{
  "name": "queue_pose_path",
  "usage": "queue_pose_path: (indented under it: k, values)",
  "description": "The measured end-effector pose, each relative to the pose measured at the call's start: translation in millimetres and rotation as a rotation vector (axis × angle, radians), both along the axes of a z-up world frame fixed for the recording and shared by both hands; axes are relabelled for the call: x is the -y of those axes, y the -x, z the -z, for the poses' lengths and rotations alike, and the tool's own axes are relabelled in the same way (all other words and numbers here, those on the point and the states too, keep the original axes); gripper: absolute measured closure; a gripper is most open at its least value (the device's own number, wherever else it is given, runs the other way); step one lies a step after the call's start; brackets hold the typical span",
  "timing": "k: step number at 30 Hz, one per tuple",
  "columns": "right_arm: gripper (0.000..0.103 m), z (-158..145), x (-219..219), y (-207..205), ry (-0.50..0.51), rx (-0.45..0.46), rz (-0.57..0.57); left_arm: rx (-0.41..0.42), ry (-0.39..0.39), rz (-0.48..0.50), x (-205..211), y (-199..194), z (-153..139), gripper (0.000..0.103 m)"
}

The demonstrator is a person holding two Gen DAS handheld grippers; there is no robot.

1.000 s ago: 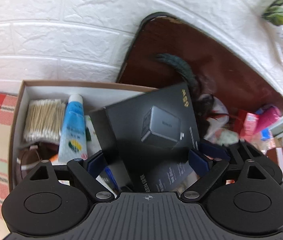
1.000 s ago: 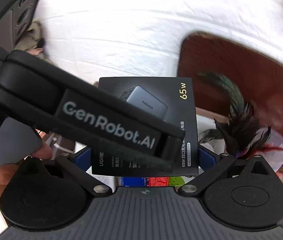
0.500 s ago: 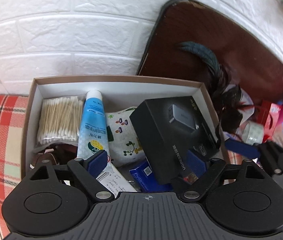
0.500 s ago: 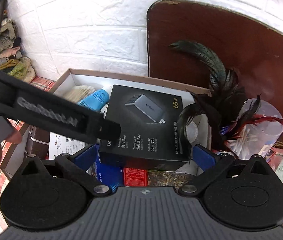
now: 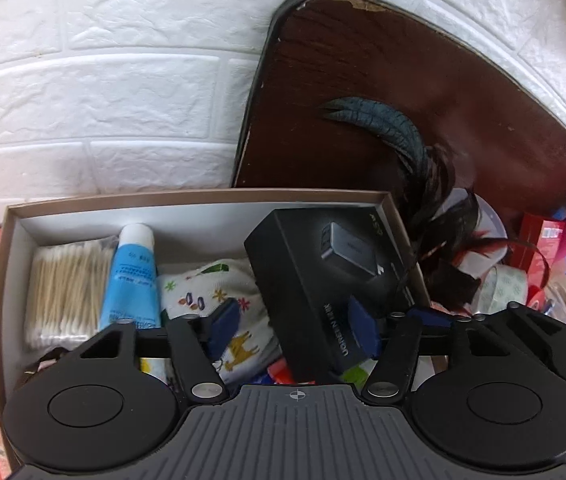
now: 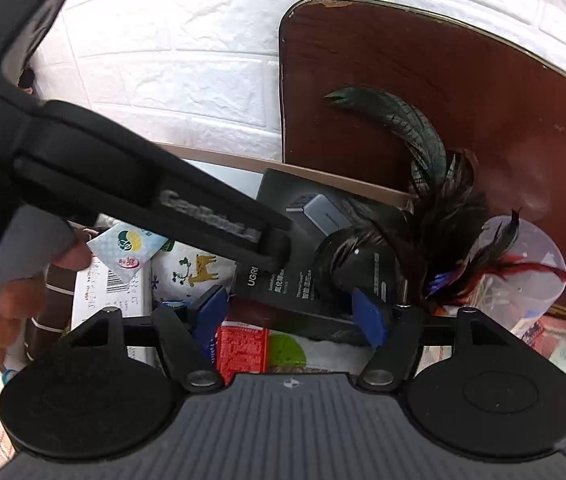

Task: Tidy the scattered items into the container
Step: 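Lower the charger box into the cardboard box and open the left tool, then move both tools back over the remaining items on the table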

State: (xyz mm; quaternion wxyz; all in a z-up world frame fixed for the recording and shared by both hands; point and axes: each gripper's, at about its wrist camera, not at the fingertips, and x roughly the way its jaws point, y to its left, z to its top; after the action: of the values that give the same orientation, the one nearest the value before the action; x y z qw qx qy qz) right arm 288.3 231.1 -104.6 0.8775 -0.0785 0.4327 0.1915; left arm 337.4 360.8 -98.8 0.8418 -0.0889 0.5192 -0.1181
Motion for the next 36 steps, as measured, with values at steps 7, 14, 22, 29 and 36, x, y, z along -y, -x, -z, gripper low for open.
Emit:
queue_pose_path:
  k: [7, 14, 22, 29, 36]
  values:
    - [0.001, -0.7, 6.8, -1.5, -0.045, -0.031, -0.019, 0.009, -0.046, -0.042, -3.8, 11.4, -2.0, 0.002]
    - [0.0, -11.4, 3.0, 26.6, -0.073, -0.032, -0.095, 0.002, -0.03, -0.076, -10.1, 54.8, -13.1, 0.0]
    - [0.0, -30.4, 14.6, 78.2, -0.109, -0.018, -0.131, -0.006, 0.037, -0.139, -9.5, 131.4, -16.7, 0.0]
    - [0.0, -37.9, 28.8, 121.2, -0.113, -0.02, -0.131, 0.009, 0.091, -0.183, -3.9, 181.0, -21.1, 0.0]
    - [0.0, -41.5, 49.9, 152.0, -0.109, -0.001, -0.117, 0.026, 0.076, -0.161, 20.2, 206.9, -23.1, 0.0]
